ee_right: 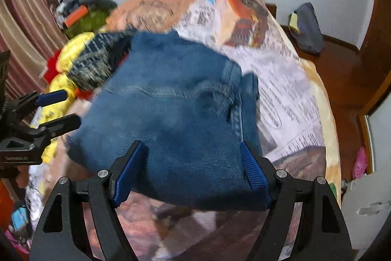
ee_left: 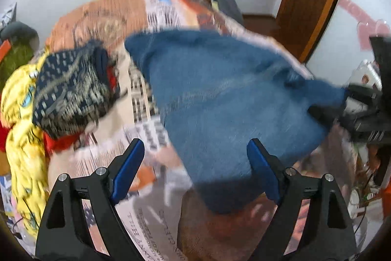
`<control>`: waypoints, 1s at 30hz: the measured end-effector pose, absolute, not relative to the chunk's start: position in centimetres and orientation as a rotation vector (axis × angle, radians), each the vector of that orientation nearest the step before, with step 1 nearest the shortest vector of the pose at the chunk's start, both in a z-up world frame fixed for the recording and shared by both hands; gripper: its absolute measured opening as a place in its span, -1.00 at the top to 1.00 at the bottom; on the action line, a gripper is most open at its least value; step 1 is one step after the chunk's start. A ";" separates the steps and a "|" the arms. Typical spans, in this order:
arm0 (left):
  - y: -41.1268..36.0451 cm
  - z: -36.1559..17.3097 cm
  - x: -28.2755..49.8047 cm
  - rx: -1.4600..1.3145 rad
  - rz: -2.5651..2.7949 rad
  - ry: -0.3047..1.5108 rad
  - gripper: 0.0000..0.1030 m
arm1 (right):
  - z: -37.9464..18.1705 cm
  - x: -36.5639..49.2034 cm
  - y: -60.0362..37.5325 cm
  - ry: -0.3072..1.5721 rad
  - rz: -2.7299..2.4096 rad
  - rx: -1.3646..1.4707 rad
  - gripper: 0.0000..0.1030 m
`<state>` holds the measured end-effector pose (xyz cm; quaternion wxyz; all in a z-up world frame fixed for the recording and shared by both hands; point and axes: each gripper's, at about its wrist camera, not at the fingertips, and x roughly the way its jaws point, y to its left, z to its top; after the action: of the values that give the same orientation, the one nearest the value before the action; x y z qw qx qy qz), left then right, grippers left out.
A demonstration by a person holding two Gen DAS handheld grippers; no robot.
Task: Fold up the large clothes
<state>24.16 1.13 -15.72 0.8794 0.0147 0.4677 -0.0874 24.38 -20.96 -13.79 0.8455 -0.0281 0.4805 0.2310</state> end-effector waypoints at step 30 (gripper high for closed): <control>1.5 -16.6 23.0 0.014 -0.170 0.904 -0.75 | -11.8 29.1 -30.9 1.047 0.229 0.029 -0.57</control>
<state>22.99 1.46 -16.60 0.8962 0.0067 0.4360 -0.0818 29.12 -30.91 -11.82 0.8598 0.0140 0.4987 0.1092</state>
